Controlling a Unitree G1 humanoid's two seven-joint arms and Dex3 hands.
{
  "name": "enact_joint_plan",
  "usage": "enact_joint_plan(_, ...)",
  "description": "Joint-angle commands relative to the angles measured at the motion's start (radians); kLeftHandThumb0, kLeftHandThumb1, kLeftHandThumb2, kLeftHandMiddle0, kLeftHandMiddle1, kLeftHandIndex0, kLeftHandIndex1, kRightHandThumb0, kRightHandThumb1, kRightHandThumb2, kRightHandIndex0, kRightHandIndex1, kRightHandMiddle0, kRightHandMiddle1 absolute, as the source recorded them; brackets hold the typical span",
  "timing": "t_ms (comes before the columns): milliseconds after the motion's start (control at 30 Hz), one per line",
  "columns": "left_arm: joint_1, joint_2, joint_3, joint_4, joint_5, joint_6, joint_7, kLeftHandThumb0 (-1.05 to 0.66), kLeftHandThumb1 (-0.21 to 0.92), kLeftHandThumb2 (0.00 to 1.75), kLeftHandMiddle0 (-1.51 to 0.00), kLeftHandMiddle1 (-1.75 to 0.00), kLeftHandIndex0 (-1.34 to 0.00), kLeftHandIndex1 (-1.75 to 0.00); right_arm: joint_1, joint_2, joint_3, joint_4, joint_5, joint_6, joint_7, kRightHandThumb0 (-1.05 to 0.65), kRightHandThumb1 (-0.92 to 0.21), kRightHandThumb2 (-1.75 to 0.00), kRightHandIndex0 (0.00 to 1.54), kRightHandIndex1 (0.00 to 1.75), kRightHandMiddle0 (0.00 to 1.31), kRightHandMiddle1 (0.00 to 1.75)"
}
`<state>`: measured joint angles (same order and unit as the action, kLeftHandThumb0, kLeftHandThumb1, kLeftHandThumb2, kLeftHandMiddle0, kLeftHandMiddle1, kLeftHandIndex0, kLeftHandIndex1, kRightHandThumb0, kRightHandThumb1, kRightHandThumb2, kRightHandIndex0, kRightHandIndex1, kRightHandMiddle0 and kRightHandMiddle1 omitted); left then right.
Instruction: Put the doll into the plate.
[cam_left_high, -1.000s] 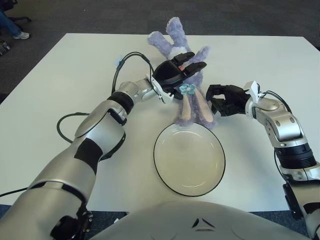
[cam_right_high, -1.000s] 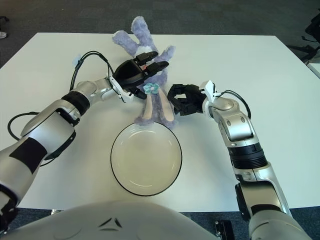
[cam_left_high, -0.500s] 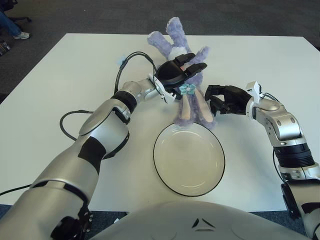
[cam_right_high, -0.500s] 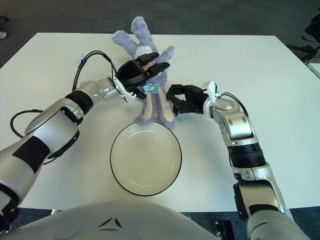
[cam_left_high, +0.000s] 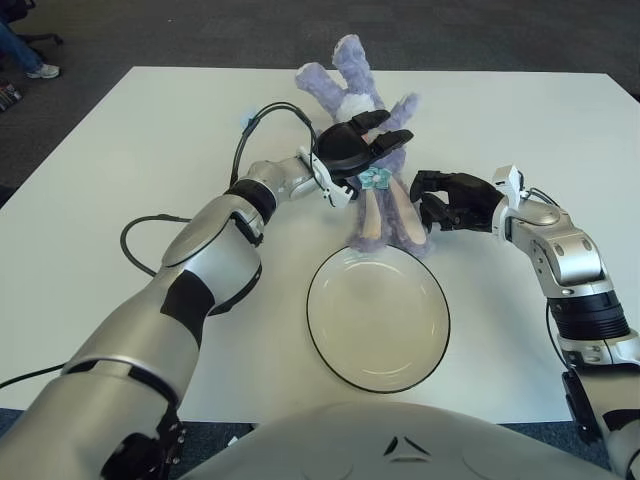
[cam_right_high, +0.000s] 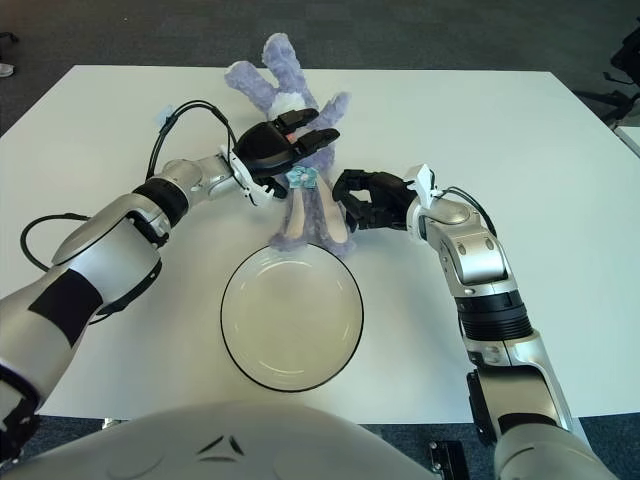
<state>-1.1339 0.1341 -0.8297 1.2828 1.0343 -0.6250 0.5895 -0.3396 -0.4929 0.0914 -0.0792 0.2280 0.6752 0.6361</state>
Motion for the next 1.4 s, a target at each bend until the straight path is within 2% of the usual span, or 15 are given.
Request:
enact_joint_plan(0,-0.04,-0.002,-0.018,0.011,0.013,0.022,-0.036,-0.01,0.19,1.2,-0.21,-0.13,0.0,-0.19,0.05,0.002,0.033,0.018,-0.006,0.062,-0.004,-0.01,-0.64,-0.88,0.33,1.68,0.31,1.68)
enact_joint_plan(167,-0.087,0.008,-0.061,0.006,0.051,0.048,-0.082,0.07,0.2,1.24,-0.2,-0.14,0.0,-0.12,0.055,-0.013,0.051,-0.015,-0.028,0.072,-0.015,-0.01,-0.69,-0.82,0.31,1.67,0.29,1.67)
enact_joint_plan(367,-0.122,0.013,-0.123,0.01,0.107,0.06,-0.097,0.15,0.21,1.28,-0.19,-0.16,0.0,-0.09,0.061,-0.026,0.066,-0.037,-0.043,0.056,-0.016,-0.01,-0.63,-0.94,0.3,1.73,0.28,1.73)
enact_joint_plan(500,-0.137,0.011,-0.146,0.017,0.125,0.077,-0.1,0.17,0.2,1.3,-0.15,-0.23,0.0,-0.1,0.064,-0.031,0.073,-0.035,-0.048,0.04,-0.013,-0.01,-0.61,-0.97,0.3,1.74,0.28,1.73)
enact_joint_plan(533,-0.14,0.01,-0.149,0.018,0.128,0.081,-0.1,0.17,0.2,1.3,-0.12,-0.27,0.0,-0.1,0.064,-0.032,0.075,-0.034,-0.049,0.036,-0.011,-0.13,-0.7,-0.83,0.6,1.74,0.27,1.73)
enact_joint_plan(567,-0.145,0.009,-0.155,0.021,0.133,0.086,-0.103,0.17,0.2,1.3,-0.1,-0.3,0.0,-0.11,0.064,-0.035,0.078,-0.032,-0.05,0.031,-0.008,-0.21,-0.78,-0.69,0.81,1.75,0.27,1.71)
enact_joint_plan(600,-0.149,0.008,-0.158,0.023,0.136,0.089,-0.105,0.18,0.2,1.3,-0.08,-0.34,0.0,-0.11,0.064,-0.037,0.08,-0.031,-0.051,0.028,-0.006,-0.27,-0.83,-0.6,0.95,1.75,0.27,1.7)
enact_joint_plan(700,-0.159,0.007,-0.175,0.027,0.149,0.102,-0.114,0.18,0.2,1.3,-0.05,-0.38,0.0,-0.13,0.065,-0.045,0.086,-0.038,-0.051,0.028,0.001,-0.33,-0.88,-0.49,1.13,1.75,0.29,1.66)
enact_joint_plan(800,-0.163,0.003,-0.18,0.033,0.15,0.112,-0.119,0.18,0.2,1.3,-0.02,-0.39,0.0,-0.12,0.065,-0.054,0.095,-0.044,-0.06,0.025,0.003,-0.58,-0.74,-0.63,1.2,1.75,0.16,1.51)
enact_joint_plan(933,-0.161,-0.004,-0.181,0.039,0.148,0.132,-0.116,0.17,0.19,1.3,-0.01,-0.39,0.0,-0.11,0.068,-0.065,0.108,-0.055,-0.079,0.008,0.001,-0.69,-0.66,-0.7,1.23,1.75,0.1,1.45)
enact_joint_plan(1233,-0.147,-0.021,-0.182,0.051,0.144,0.168,-0.107,0.16,0.19,1.29,-0.04,-0.46,0.0,-0.21,0.076,-0.082,0.116,-0.068,-0.082,-0.018,0.015,-0.74,-0.64,-0.71,1.25,1.75,0.06,1.42)
enact_joint_plan(1367,-0.129,-0.038,-0.182,0.064,0.142,0.195,-0.112,0.16,0.18,1.3,-0.03,-0.64,0.0,-0.41,0.082,-0.078,0.114,-0.052,-0.083,-0.048,0.017,-0.74,-0.64,-0.71,1.25,1.75,0.07,1.44)
